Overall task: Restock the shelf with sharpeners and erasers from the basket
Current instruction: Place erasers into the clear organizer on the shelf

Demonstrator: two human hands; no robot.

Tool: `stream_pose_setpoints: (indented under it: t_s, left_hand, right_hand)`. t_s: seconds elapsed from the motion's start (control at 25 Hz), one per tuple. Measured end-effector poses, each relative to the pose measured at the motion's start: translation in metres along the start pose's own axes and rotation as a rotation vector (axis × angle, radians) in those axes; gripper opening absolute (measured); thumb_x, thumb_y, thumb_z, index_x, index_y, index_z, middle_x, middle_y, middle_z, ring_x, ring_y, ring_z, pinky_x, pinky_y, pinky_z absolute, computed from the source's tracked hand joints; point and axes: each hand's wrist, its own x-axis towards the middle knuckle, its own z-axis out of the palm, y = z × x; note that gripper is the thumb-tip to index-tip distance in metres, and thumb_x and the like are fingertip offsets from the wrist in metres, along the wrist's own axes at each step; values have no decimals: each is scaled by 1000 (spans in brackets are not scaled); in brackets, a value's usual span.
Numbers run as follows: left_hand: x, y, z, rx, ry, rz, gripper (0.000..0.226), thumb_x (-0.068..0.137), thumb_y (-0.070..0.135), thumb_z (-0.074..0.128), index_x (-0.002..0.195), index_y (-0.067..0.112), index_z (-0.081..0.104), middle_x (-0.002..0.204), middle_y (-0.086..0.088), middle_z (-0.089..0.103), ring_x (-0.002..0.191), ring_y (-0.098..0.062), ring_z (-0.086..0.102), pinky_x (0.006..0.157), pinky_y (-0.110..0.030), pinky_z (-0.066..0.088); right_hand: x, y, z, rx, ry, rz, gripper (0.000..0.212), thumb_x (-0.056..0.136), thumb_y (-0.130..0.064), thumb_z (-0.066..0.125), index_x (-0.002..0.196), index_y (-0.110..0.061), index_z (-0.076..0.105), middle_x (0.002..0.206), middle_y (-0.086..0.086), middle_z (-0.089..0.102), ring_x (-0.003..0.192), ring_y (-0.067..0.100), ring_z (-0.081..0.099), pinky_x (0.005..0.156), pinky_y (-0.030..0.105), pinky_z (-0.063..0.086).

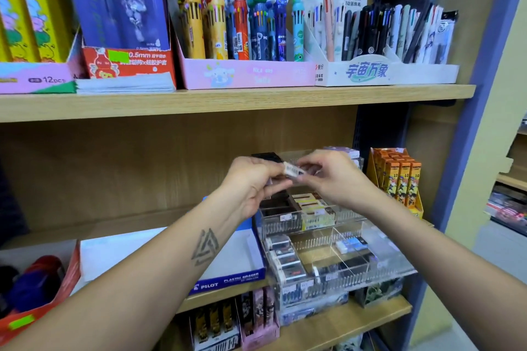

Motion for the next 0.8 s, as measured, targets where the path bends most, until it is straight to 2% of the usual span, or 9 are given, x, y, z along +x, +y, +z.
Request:
stream_pose_setpoints:
  t_s: [0.08, 0.16, 0.24, 0.36, 0.44, 0.52, 0.68, 0.72, 0.8]
  left_hand:
    - [10, 13, -1, -95, 15, -11, 8, 89, -16, 53, 95, -13, 57, 88, -26, 55, 83, -29, 61, 68, -42, 62]
    - [22, 19, -8, -226, -12, -45, 23, 87, -19, 45, 108, -13, 53, 105, -30, 55, 100, -39, 61, 67, -46, 62]
    - [25, 19, -15, -295, -100, -96, 25, 91, -18, 43, 113, -13, 50, 121, -40, 53, 109, -51, 61, 63, -46, 62]
    - [29, 14, -19, -346, -129, -142, 20, 95, -14, 42, 114, -11, 49, 111, -42, 58, 108, -53, 62, 60, -45, 62]
    - [33, 10, -22, -396, -120, -152, 17, 94, -14, 42, 107, -10, 52, 108, -40, 59, 110, -51, 62, 60, -43, 62]
    - [35, 9, -25, -438, -124, -166, 16, 93, -13, 42, 102, -8, 54, 113, -39, 59, 111, -49, 62, 64, -44, 62]
    - [28, 7, -27, -495, -180, -236, 14, 94, -6, 40, 97, -4, 53, 117, -37, 61, 104, -47, 64, 82, -53, 56]
    - [25, 6, -27, -514, -183, -250, 14, 95, -3, 40, 96, -3, 53, 116, -37, 61, 104, -48, 64, 86, -55, 53]
    - [20, 4, -28, -550, -169, -268, 13, 96, 2, 42, 95, -3, 54, 115, -39, 61, 105, -50, 64, 92, -58, 50]
  right_hand:
    - [30, 18, -5, -123, 46, 45, 23, 92, -25, 68, 113, -17, 72, 101, 3, 72, 87, 20, 65, 81, 34, 54]
    - [66, 39, -4, -255, 22, 113, 19, 92, -22, 67, 110, -19, 73, 103, 7, 73, 91, 25, 67, 82, 35, 55]
    - [97, 51, 3, -340, -128, 129, 18, 91, -19, 69, 108, -18, 75, 108, 6, 73, 98, 23, 67, 86, 32, 54]
    - [127, 55, 17, -360, -448, 65, 15, 87, -15, 73, 101, -17, 76, 107, 1, 73, 92, 14, 66, 81, 26, 52]
    - [135, 51, 26, -375, -592, 41, 15, 85, -16, 76, 100, -18, 77, 103, 0, 74, 90, 12, 66, 79, 25, 54]
    - [139, 51, 34, -387, -603, 38, 16, 83, -17, 79, 99, -16, 77, 99, -1, 73, 91, 14, 67, 70, 20, 53]
    - [142, 52, 44, -433, -503, 86, 12, 81, -13, 79, 93, -13, 78, 94, 4, 74, 79, 16, 66, 46, 14, 44]
    - [142, 52, 46, -430, -503, 105, 13, 81, -13, 79, 95, -14, 78, 94, 5, 74, 76, 15, 66, 45, 14, 44]
    - [139, 51, 44, -389, -497, 152, 14, 85, -11, 74, 99, -14, 78, 101, 5, 74, 83, 15, 67, 55, 17, 51]
